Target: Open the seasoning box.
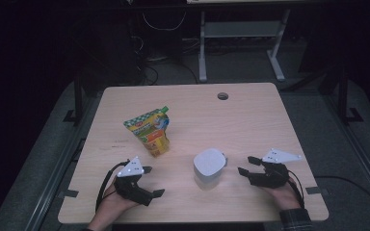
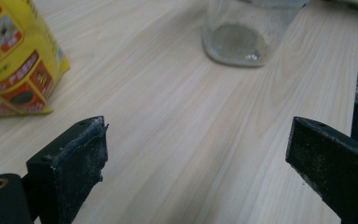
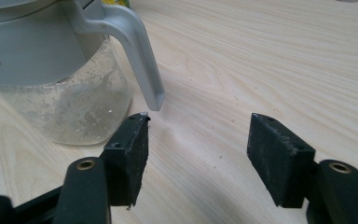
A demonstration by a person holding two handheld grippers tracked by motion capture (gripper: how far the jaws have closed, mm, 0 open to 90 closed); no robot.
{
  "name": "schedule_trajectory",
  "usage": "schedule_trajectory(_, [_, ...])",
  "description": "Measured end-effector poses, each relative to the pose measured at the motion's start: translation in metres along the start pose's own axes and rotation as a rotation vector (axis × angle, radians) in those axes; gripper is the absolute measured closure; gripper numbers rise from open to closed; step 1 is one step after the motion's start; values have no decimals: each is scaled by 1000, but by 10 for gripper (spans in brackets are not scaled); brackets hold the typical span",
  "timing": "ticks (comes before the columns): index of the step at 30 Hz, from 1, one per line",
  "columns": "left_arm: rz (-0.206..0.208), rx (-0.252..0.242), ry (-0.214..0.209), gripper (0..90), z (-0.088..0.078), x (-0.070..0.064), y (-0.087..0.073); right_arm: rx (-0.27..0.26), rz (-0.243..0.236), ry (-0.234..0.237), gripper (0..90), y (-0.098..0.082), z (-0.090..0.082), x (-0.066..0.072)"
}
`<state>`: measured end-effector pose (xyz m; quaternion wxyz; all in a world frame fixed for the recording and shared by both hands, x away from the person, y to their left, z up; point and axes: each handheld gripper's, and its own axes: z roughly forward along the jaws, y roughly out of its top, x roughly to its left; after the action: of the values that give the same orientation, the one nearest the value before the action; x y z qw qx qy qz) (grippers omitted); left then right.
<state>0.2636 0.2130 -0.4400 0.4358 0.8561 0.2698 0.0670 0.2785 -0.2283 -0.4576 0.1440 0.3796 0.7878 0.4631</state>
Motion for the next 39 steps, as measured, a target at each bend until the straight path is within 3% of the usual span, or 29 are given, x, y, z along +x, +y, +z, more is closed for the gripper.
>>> schedule_trajectory(6, [19, -8, -15, 49, 6, -5, 13, 12, 11, -21, 344, -5, -5, 1])
schedule_trajectory(13, [32, -28, -43, 48, 12, -8, 25, -13, 41, -35, 324, -8, -13, -1])
schedule_trajectory(22, [69, -45, -61, 26, 18, -13, 40, 1, 21, -26, 322, -6, -7, 2])
schedule_trajectory(26, [65, -56, -77, 21, 22, -15, 46, 2, 14, -24, 318, -5, -5, 2])
schedule_trajectory(39, [102, -54, -99, 0, 39, -21, 63, 6, 10, -25, 312, -4, -2, 3])
